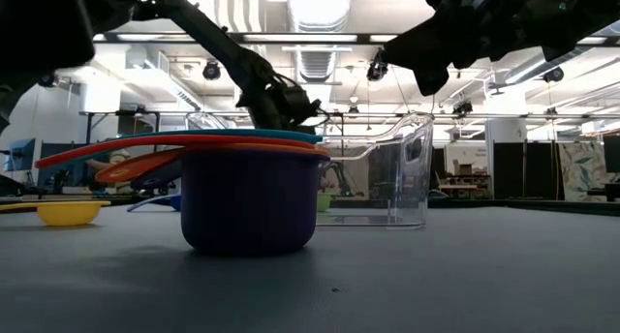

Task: Nest measuring cups in basket
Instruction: Stack the green measuring cup on top of the light blue measuring cup

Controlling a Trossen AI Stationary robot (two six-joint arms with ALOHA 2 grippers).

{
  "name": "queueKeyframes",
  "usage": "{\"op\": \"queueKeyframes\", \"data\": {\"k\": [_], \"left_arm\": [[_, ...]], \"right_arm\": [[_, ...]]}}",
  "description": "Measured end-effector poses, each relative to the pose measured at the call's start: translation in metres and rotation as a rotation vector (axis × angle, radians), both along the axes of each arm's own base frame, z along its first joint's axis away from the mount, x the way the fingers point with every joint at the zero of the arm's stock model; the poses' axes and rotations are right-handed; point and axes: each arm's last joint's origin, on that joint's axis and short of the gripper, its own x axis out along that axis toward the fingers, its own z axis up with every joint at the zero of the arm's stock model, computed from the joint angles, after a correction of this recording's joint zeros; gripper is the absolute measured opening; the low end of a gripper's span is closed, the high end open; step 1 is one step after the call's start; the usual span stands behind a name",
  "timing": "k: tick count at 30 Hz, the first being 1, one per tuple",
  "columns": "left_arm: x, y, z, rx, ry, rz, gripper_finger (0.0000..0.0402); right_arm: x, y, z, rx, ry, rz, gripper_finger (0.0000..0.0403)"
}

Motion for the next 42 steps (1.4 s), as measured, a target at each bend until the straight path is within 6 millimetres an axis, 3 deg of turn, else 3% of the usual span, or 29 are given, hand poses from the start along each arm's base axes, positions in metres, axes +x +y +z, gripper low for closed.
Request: {"op": "queueKeyframes", "data": {"k": [8, 12, 18, 25, 27, 31, 35, 38, 42], "left_arm": [[0.0, -0.001, -0.003, -0.004, 0.009, 0.005, 0.0177], [0.0, 0.0, -0.003, -0.009, 0.008, 0.023, 0.0132], [0.001, 0.0, -0.003, -0.022, 0.004, 0.06, 0.0021], [0.001, -0.001, 0.0, -0.021, 0.011, 0.048, 0.0003], [0.001, -0.001, 0.009, -0.02, 0.013, 0.046, 0.0002], [-0.001, -0.003, 0.048, 0.02, -0.042, 0.042, 0.0001], [-0.006, -0.016, 0.078, 0.045, -0.082, 0.031, 0.0001], [-0.017, -0.035, 0.106, 0.046, -0.1, 0.026, 0.0001], [-0.034, -0.08, 0.134, 0.065, -0.085, 0.012, 0.0001]], "right_arm": [[0.0, 0.0, 0.0, -0.009, -0.003, -0.002, 0.0063], [0.0, 0.0, 0.0, -0.009, -0.002, -0.003, 0.0064], [0.0, 0.0, 0.0, -0.008, -0.002, -0.003, 0.0061], [0.0, 0.0, 0.0, -0.009, -0.003, -0.003, 0.0063], [0.0, 0.0, 0.0, -0.01, -0.003, -0.003, 0.0063], [0.0, -0.001, 0.0, -0.009, 0.0, -0.023, 0.0064], [0.0, -0.003, 0.0, -0.024, 0.004, -0.087, 0.0061], [0.0, -0.004, -0.001, -0.03, 0.013, -0.112, 0.0061], [0.0, -0.005, -0.002, -0.05, 0.022, -0.165, 0.0063]]}}
